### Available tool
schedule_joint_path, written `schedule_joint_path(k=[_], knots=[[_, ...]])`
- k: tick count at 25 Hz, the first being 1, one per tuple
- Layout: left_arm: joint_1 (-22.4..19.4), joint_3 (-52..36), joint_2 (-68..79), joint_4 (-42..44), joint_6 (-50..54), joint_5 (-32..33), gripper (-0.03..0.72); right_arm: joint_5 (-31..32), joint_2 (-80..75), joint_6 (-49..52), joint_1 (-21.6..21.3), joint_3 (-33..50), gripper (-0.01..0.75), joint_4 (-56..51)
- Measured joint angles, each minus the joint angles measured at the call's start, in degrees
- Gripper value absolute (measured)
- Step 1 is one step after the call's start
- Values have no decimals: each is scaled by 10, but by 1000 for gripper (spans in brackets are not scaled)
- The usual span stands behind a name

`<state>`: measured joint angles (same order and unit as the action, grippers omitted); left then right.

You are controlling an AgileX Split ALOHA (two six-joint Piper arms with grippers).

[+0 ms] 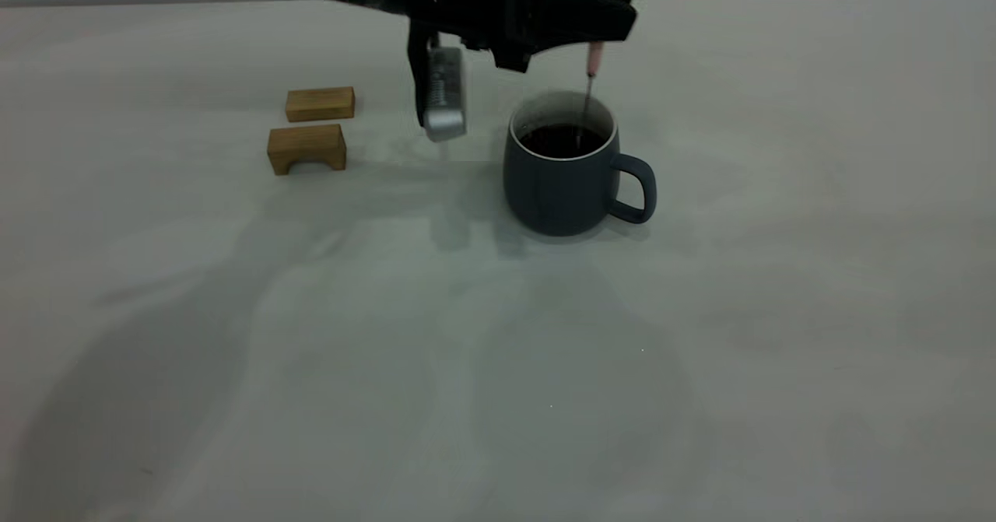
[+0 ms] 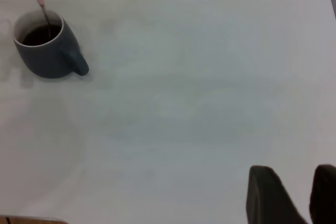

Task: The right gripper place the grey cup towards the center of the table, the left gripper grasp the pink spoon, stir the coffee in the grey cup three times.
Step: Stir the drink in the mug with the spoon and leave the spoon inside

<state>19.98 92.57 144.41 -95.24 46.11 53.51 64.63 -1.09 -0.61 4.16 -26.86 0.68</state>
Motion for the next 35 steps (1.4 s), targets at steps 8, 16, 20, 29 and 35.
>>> schedule_joint_path(k=[8, 16, 20, 29, 35], knots=[[0, 1, 2, 74, 100, 39, 156, 0, 0, 0, 0, 0, 237, 0], [-9, 2, 2, 123, 95, -10, 156, 0, 0, 0, 0, 0, 237, 0], [-10, 2, 2, 101, 28, -29, 156, 0, 0, 0, 0, 0, 237, 0], [-10, 2, 2, 92, -3, 2, 332, 0, 0, 0, 0, 0, 237, 0], [-14, 28, -1, 202, -21, 18, 474, 0, 0, 0, 0, 0, 237, 0]])
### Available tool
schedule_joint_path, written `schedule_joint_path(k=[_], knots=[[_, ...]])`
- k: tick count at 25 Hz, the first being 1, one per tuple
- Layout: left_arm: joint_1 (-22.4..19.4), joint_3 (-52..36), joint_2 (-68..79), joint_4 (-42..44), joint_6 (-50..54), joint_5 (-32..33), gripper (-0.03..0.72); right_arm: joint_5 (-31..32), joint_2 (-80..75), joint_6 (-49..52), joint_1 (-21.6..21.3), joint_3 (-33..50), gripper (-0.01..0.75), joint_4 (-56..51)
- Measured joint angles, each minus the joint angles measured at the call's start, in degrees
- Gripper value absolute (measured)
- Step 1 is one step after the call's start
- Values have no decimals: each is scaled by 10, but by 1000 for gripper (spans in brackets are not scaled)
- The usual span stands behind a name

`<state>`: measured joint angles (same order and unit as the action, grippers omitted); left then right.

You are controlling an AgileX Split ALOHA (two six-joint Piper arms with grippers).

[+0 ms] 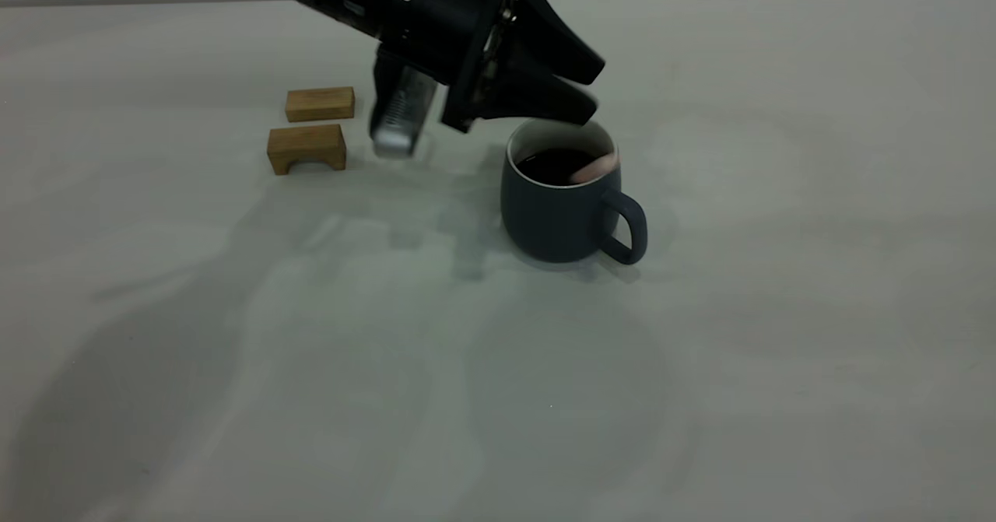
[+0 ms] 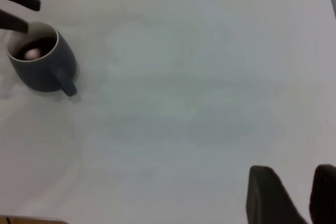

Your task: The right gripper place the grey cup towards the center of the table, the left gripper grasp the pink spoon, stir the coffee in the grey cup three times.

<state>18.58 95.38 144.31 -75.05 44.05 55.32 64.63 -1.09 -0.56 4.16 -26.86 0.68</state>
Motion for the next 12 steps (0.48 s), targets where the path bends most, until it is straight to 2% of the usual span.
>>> schedule_joint_path(k=[7, 12], knots=[[-5, 109, -62, 272, -1, 110, 481, 0, 0, -1, 0, 0, 237, 0], [-5, 178, -135, 450, -33, 116, 481, 0, 0, -1, 0, 0, 237, 0]])
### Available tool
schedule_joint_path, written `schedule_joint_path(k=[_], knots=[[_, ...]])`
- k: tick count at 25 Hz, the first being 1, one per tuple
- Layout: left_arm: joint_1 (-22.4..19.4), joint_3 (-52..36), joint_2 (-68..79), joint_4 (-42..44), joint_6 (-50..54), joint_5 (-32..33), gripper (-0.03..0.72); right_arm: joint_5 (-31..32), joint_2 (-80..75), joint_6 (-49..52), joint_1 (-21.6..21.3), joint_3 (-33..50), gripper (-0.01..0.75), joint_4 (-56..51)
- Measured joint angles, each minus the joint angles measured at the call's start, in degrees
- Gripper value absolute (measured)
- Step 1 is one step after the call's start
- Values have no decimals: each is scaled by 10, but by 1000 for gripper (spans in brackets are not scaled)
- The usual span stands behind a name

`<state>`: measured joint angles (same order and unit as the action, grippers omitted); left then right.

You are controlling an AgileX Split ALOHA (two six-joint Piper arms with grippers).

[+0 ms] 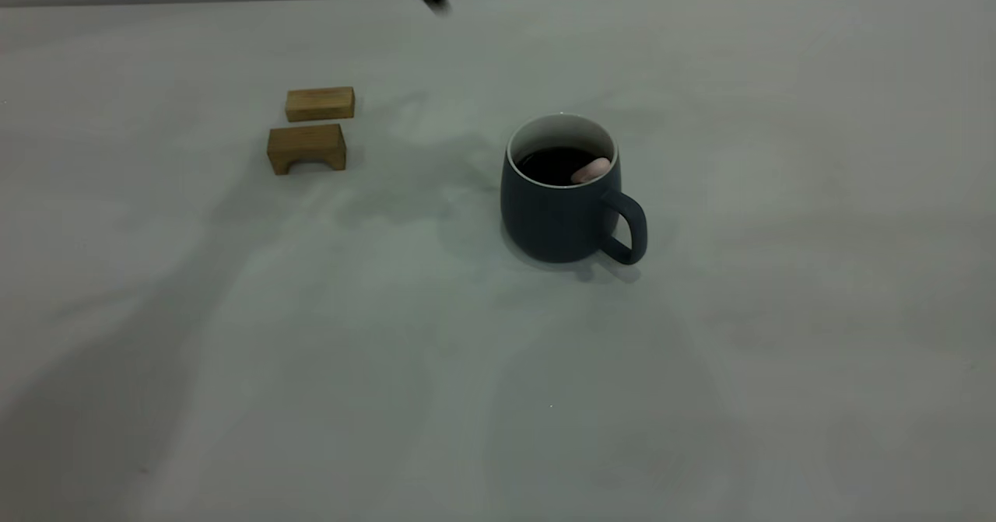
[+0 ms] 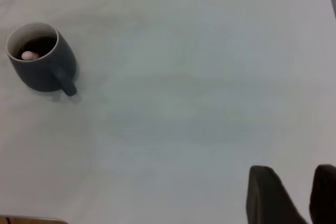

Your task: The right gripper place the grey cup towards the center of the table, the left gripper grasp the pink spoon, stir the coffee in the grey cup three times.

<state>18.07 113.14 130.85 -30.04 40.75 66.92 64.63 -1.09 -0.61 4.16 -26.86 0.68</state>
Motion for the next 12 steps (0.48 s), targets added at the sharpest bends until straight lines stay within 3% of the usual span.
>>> schedule_joint_path(k=[4, 7, 12], knots=[[0, 15, -77, 155, -181, 0, 481, 0, 0, 1, 0, 0, 237, 0], [0, 12, -136, 223, -306, 0, 481, 0, 0, 1, 0, 0, 237, 0], [0, -92, -263, 305, -336, 0, 481, 0, 0, 1, 0, 0, 237, 0]])
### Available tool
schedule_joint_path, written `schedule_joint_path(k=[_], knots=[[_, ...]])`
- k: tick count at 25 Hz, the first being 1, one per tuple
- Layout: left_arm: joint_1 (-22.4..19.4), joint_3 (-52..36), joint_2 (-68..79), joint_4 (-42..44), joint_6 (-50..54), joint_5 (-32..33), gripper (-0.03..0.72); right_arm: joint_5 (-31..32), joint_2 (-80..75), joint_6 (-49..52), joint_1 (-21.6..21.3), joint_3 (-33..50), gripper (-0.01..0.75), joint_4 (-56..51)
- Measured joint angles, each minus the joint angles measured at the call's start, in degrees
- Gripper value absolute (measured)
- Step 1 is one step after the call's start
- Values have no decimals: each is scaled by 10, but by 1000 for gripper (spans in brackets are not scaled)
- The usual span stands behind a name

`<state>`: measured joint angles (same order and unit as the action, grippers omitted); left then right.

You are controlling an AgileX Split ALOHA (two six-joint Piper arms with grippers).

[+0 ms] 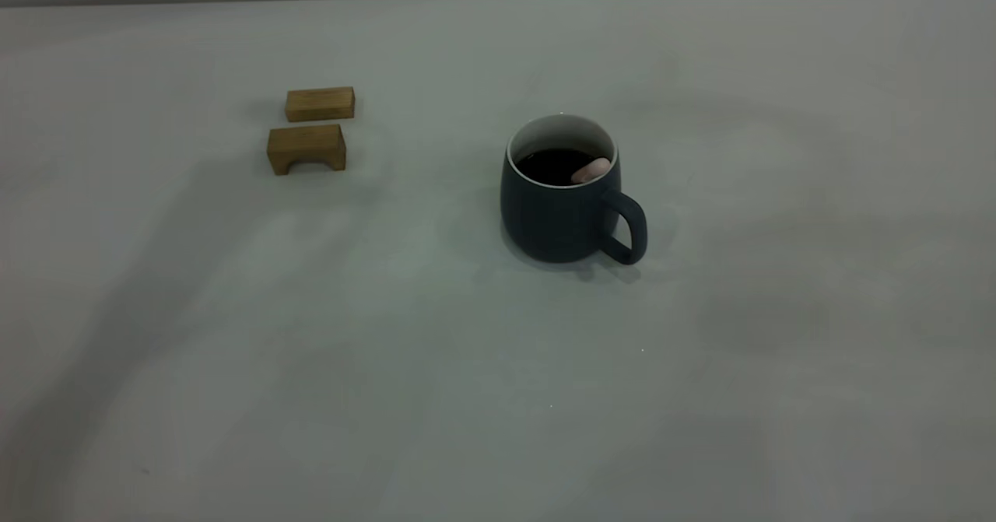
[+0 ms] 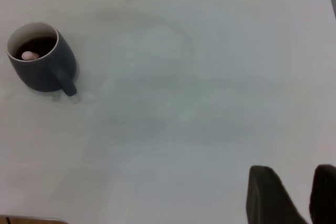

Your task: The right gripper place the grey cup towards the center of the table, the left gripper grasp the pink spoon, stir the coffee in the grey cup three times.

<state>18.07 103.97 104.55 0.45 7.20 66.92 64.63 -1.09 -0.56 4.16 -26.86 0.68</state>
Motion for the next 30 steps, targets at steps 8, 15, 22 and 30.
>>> schedule_joint_path(k=[8, 15, 22, 30], knots=[[-1, -253, -222, 115, 28, 0, 481, 0, 0, 0, 0, 0, 237, 0], [-1, -485, -438, 107, 62, 0, 481, 0, 0, 0, 0, 0, 237, 0], [-67, -651, -653, 88, 64, 0, 481, 0, 0, 0, 0, 0, 237, 0], [-119, -706, -865, 85, 27, -4, 481, 0, 0, 0, 0, 0, 237, 0]])
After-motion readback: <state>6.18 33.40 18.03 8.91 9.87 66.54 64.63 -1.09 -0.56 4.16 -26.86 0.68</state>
